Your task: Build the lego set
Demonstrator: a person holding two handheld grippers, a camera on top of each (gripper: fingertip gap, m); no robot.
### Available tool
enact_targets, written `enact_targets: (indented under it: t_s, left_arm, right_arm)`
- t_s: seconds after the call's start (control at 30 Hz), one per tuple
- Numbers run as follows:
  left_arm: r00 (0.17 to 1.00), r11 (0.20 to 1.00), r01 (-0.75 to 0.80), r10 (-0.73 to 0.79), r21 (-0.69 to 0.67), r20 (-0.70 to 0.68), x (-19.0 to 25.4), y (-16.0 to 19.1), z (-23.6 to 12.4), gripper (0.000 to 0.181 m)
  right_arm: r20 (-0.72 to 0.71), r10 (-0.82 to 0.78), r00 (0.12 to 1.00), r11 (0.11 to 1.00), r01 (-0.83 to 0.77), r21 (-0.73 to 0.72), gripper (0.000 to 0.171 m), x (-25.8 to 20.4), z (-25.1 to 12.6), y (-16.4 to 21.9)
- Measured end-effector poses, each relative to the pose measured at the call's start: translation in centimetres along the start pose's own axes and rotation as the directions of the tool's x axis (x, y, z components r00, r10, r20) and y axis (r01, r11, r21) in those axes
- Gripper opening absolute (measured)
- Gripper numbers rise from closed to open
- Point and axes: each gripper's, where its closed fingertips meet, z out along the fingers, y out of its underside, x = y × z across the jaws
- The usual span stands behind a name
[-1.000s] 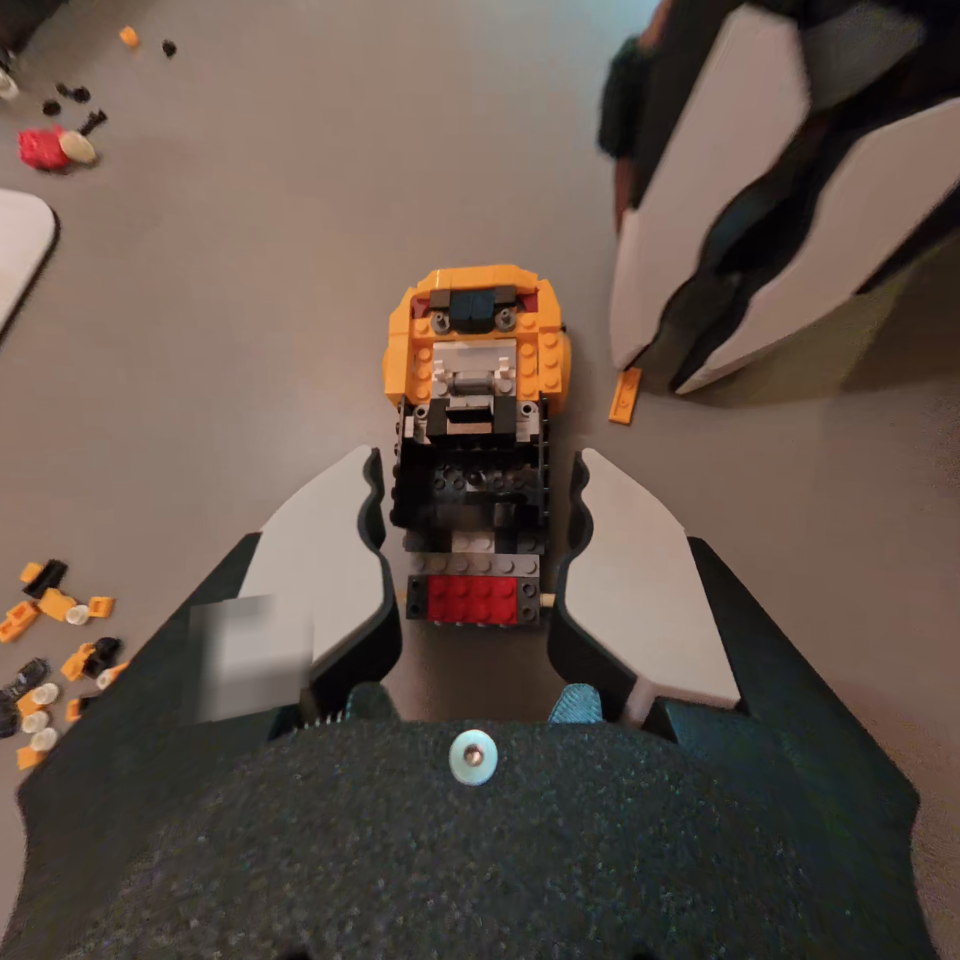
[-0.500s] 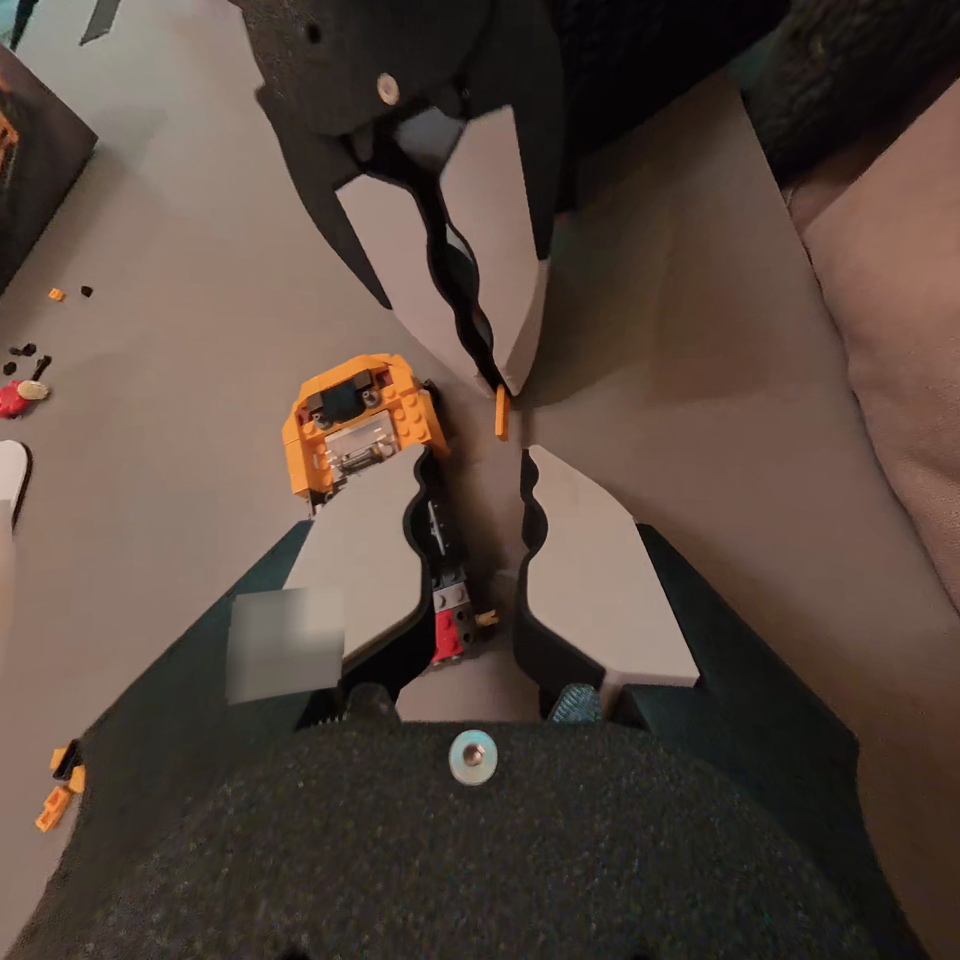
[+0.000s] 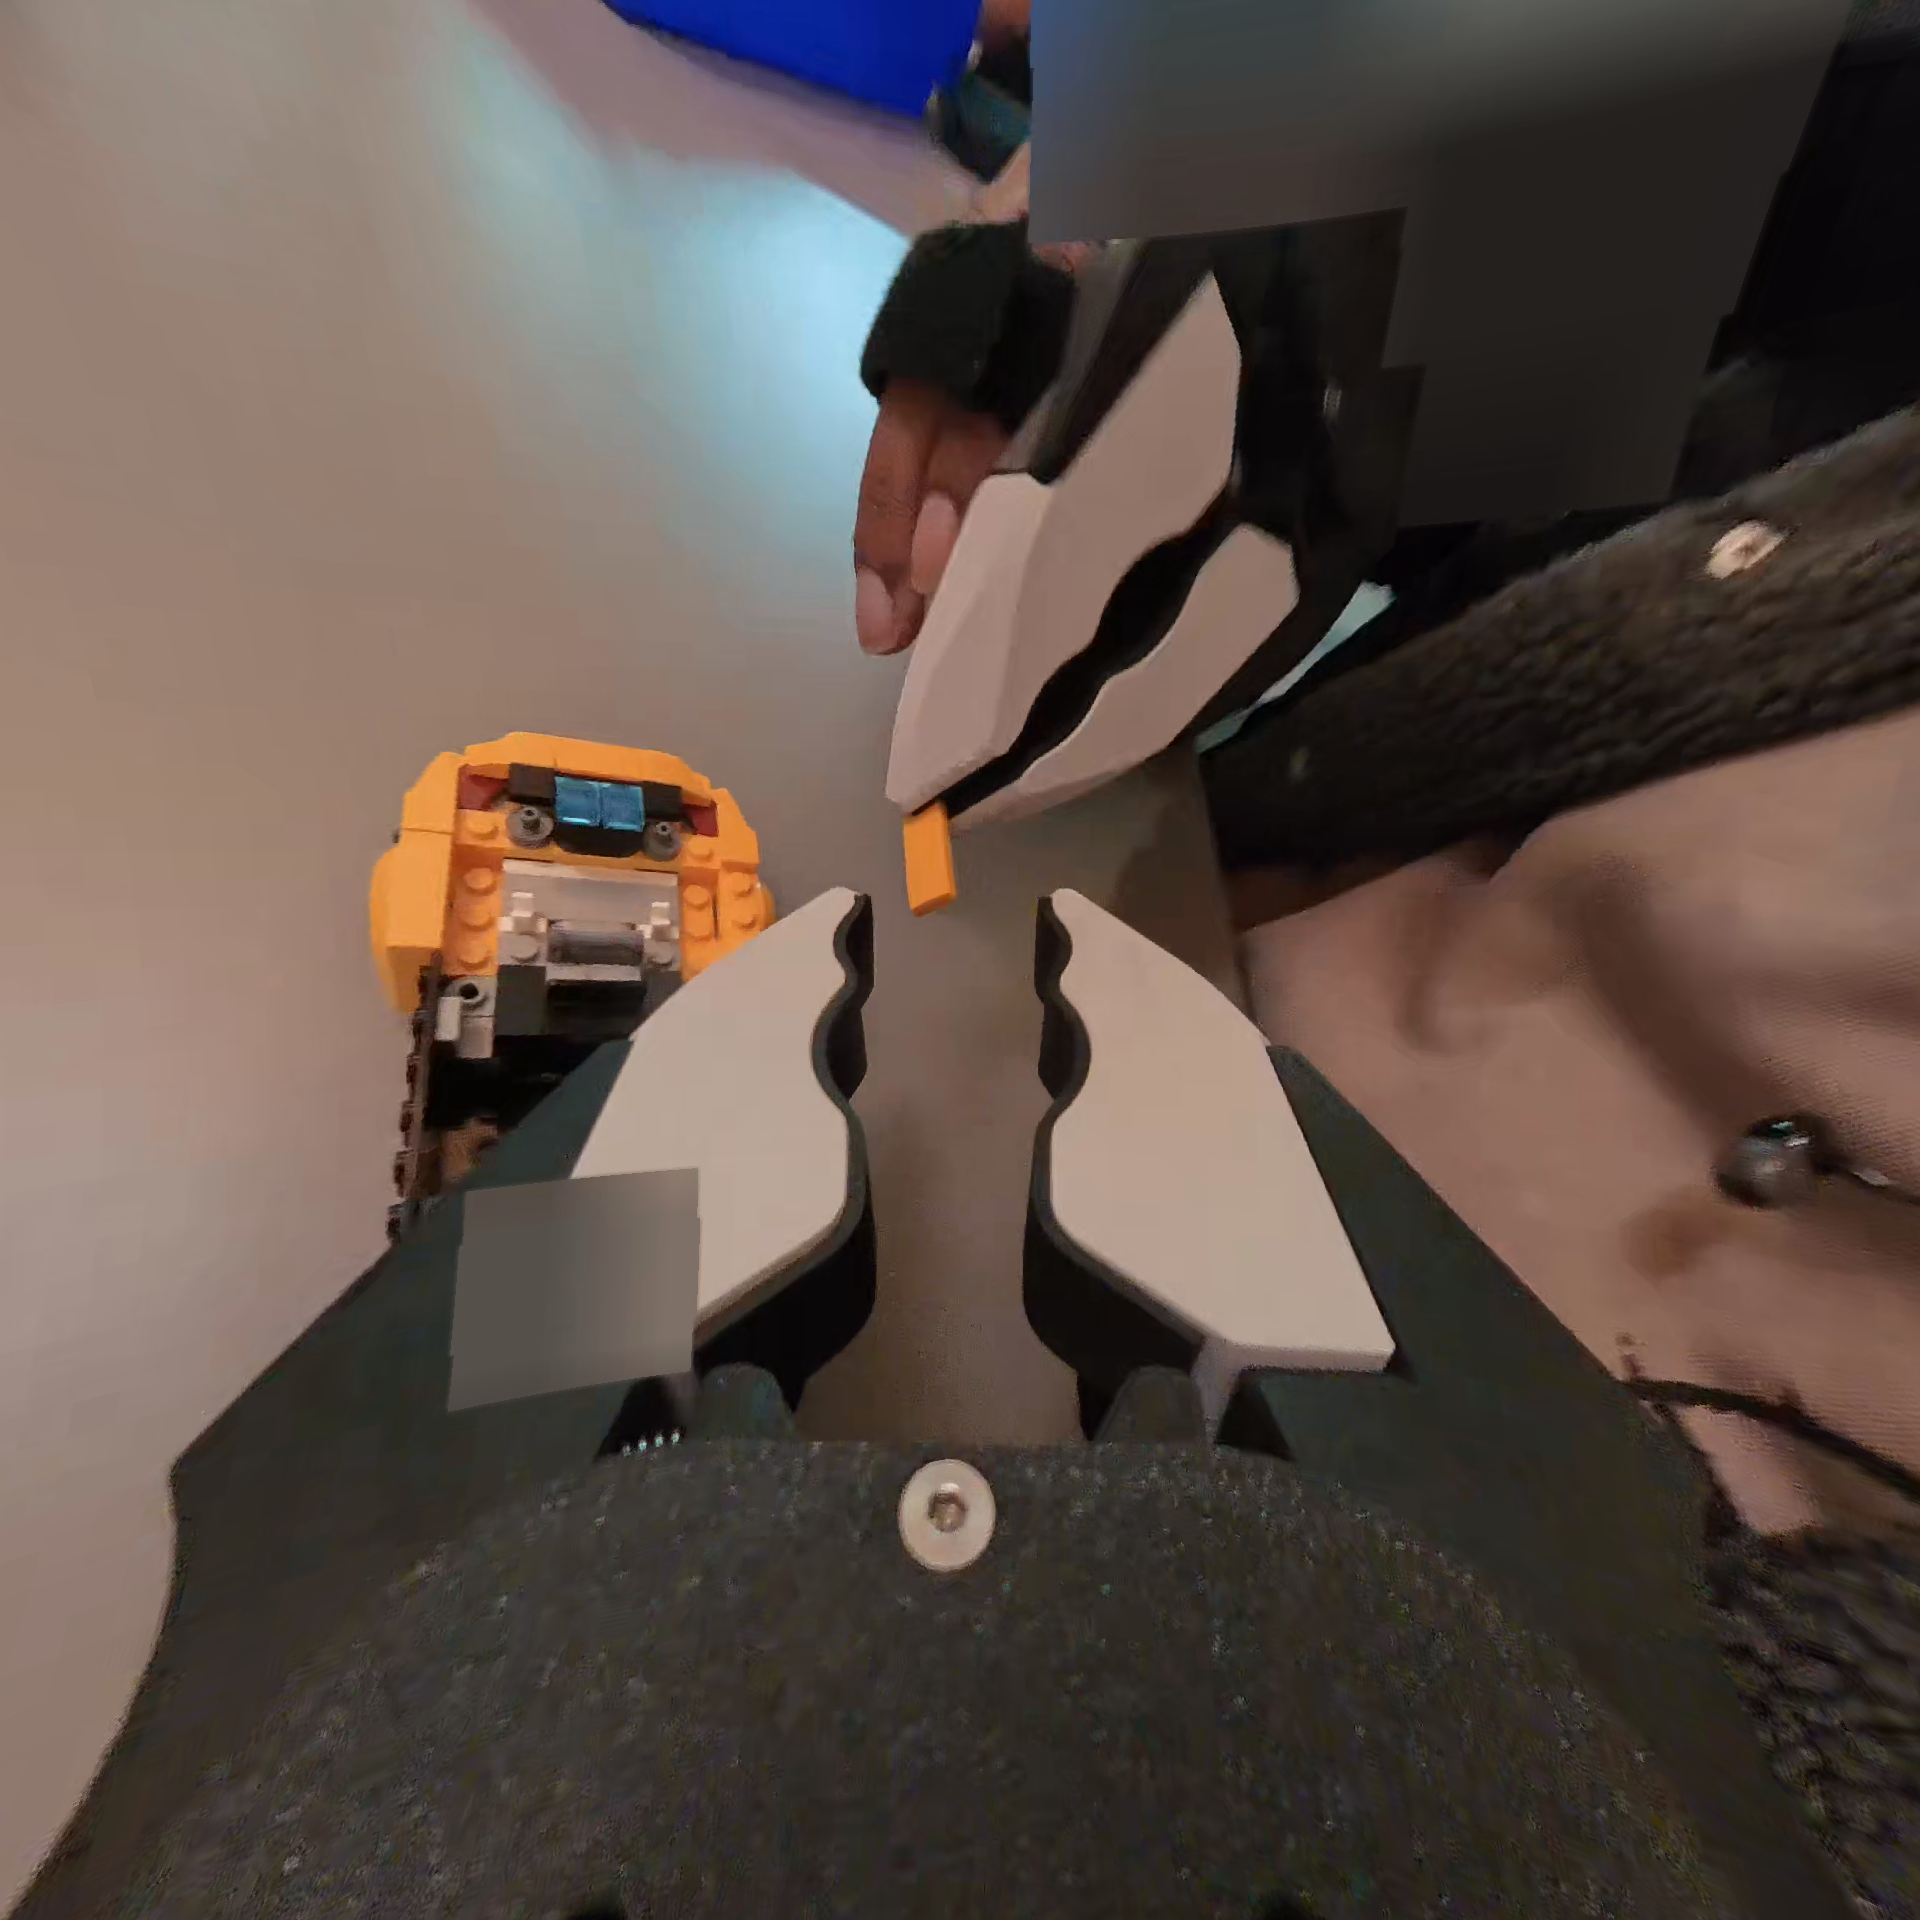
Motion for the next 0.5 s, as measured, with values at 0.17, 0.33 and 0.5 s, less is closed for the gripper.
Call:
enact_targets:
  t_s: [0.17,0.33,0.5]
  left_arm:
    - [0.996,0.996,0.087,-0.087,0.03,-0.02,-0.31,-0.35,-0.29,0.02]
    - [0.996,0.996,0.09,-0.09,0.026,-0.009,-0.51,-0.31,-0.41,0.007]
    - [0.999,1.0,0.022,-0.023,0.01,0.037,-0.82,-0.13,-0.36,0.007]
  right_arm:
    - [-0.077,-0.133,0.988,0.991,0.13,-0.037,0.003,0.36,-0.08,-0.48]
    - [-0.088,-0.176,0.98,0.983,0.17,-0.067,0.003,0.35,0.0,-0.31]
    - [-0.089,-0.176,0.98,0.983,0.17,-0.07,0.003,0.32,0.17,-0.12]
